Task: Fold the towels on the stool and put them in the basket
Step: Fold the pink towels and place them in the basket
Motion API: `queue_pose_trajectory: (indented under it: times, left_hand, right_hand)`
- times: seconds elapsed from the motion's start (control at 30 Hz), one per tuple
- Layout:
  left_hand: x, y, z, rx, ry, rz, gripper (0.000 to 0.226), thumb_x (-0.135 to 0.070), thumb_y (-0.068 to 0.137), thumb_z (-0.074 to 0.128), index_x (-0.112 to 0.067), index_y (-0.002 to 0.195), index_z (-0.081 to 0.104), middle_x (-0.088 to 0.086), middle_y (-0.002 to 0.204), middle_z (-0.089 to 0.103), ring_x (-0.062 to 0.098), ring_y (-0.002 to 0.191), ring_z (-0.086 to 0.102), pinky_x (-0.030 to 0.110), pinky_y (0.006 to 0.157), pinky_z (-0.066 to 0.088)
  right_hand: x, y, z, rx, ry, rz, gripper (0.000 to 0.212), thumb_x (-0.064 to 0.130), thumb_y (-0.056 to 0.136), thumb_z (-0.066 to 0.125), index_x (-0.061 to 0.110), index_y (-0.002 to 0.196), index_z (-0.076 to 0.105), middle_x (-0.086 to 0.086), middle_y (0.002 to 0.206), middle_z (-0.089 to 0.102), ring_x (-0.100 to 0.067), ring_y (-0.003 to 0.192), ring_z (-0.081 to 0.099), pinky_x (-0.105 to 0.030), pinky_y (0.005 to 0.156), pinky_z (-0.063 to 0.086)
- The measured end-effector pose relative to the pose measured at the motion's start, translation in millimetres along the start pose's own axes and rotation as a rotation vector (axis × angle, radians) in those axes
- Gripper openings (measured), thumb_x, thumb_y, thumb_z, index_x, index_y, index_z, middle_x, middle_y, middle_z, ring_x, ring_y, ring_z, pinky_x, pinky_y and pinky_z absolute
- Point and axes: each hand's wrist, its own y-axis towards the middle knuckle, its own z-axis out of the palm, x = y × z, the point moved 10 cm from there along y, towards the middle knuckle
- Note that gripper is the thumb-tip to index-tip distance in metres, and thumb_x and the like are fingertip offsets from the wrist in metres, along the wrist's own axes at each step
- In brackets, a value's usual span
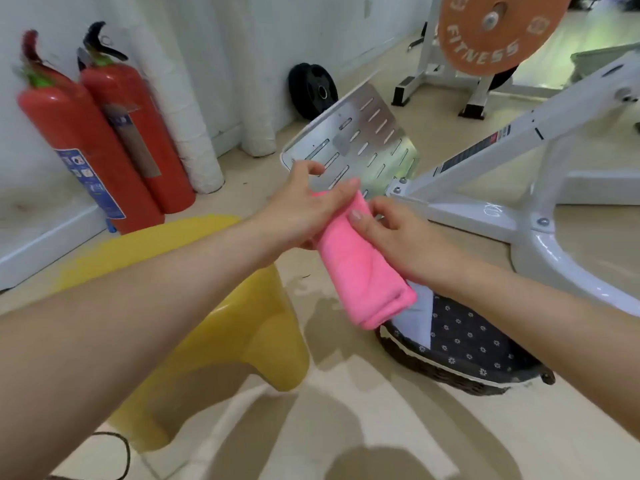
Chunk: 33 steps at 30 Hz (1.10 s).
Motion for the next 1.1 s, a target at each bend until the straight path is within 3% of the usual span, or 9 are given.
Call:
queue_pose_trajectory:
  times: [0.1,0.2,0.37,0.47,0.53,0.7,0.9,1.0,1.1]
  left_hand:
    - [3.2,7.7,70.8,0.182,-0.118,-0.179,0.081,-0.047,0.079,0.071,-0.036,0.141,0.02,-0.004,0.099,0.061,0.017,0.087,0.068,0.041,0.075,0.058]
    - [6.8,10.2,142.1,0.189,-0.256,-0.184,0.076,-0.026,0.082,0.073,-0.036,0.14,0.025,-0.004,0.088,0.058,0.015,0.074,0.065,0.028,0.061,0.053]
    - [47.3,7.1,249.2,0.171,-0.206,-0.154,0.056,-0.025,0.082,0.071,-0.039,0.13,0.044,0.001,0.125,0.055,0.017,0.109,0.057,0.035,0.097,0.048]
    - [80.1,2.5,301.2,0.296,-0.049,-0.255,0.033,-0.024,0.093,0.054,-0.043,0.12,0.051,0.003,0.092,0.061,0.012,0.072,0.054,0.023,0.065,0.046]
    - [99.0,3.1,323.7,0.372,0.059,-0.289,0.04,-0.017,0.097,0.046,-0.041,0.128,0.046,0.005,0.085,0.059,0.014,0.06,0.049,0.024,0.055,0.043]
    - [118.4,14.0,347.5,0.404,0.239,-0.282,0.066,-0.004,0.087,0.055,-0.032,0.144,0.034,0.006,0.133,0.055,0.025,0.116,0.056,0.032,0.096,0.048]
    - [130.1,25.0,353.1,0.43,0.731,-0.149,0.054,-0.02,0.09,0.048,-0.029,0.14,0.03,0.011,0.115,0.043,0.036,0.101,0.054,0.042,0.086,0.048]
    - [118.8,28.2,351.9,0.379,0.942,-0.027,0.048,-0.011,0.087,0.05,-0.02,0.133,0.039,0.011,0.131,0.035,0.033,0.122,0.038,0.039,0.089,0.041]
    - [130.0,30.2,365.6,0.494,0.978,0.02,0.074,-0.013,0.082,0.061,-0.022,0.145,0.025,0.008,0.158,0.005,0.027,0.144,0.006,0.042,0.113,0.021]
  right_hand:
    - [-78.3,-7.2,-42.0,-0.225,0.371,0.243,0.024,0.039,0.093,0.055,0.015,0.09,0.055,0.001,0.078,0.062,-0.017,0.07,0.063,-0.033,0.057,0.052]
    - [-148.8,-23.3,-67.8,-0.38,0.577,0.412,0.02,0.029,0.09,0.062,0.015,0.084,0.049,-0.01,0.086,0.065,-0.021,0.07,0.064,-0.032,0.054,0.053]
    - [-257.4,-69.5,-80.4,-0.456,0.443,0.611,0.021,0.018,0.085,0.064,0.019,0.083,0.044,-0.001,0.083,0.055,-0.021,0.076,0.056,-0.039,0.069,0.049]
    - [-303.5,-92.6,-72.2,-0.421,0.305,0.681,0.018,0.011,0.081,0.062,0.017,0.079,0.045,0.002,0.072,0.047,-0.016,0.067,0.044,-0.033,0.063,0.039]
    - [-327.0,-99.7,-66.1,-0.394,0.255,0.73,0.018,0.008,0.081,0.057,0.019,0.074,0.044,0.004,0.069,0.048,-0.018,0.067,0.045,-0.035,0.064,0.039]
    - [-357.8,-92.1,-56.3,-0.268,0.041,0.815,0.007,0.009,0.084,0.048,0.015,0.086,0.048,-0.005,0.085,0.059,-0.029,0.081,0.055,-0.036,0.07,0.043]
    - [-376.2,-85.3,-38.2,-0.193,-0.052,0.868,0.008,0.01,0.085,0.047,0.014,0.092,0.045,-0.011,0.091,0.06,-0.032,0.082,0.054,-0.035,0.072,0.042]
    - [-386.1,-87.6,-27.8,-0.157,-0.028,0.893,0.009,0.012,0.083,0.052,0.014,0.091,0.049,-0.013,0.097,0.063,-0.035,0.091,0.059,-0.035,0.077,0.045]
    - [-392.8,-87.4,-25.6,-0.107,-0.067,0.9,0.011,0.015,0.083,0.056,0.012,0.093,0.054,-0.015,0.102,0.066,-0.035,0.097,0.06,-0.034,0.078,0.046]
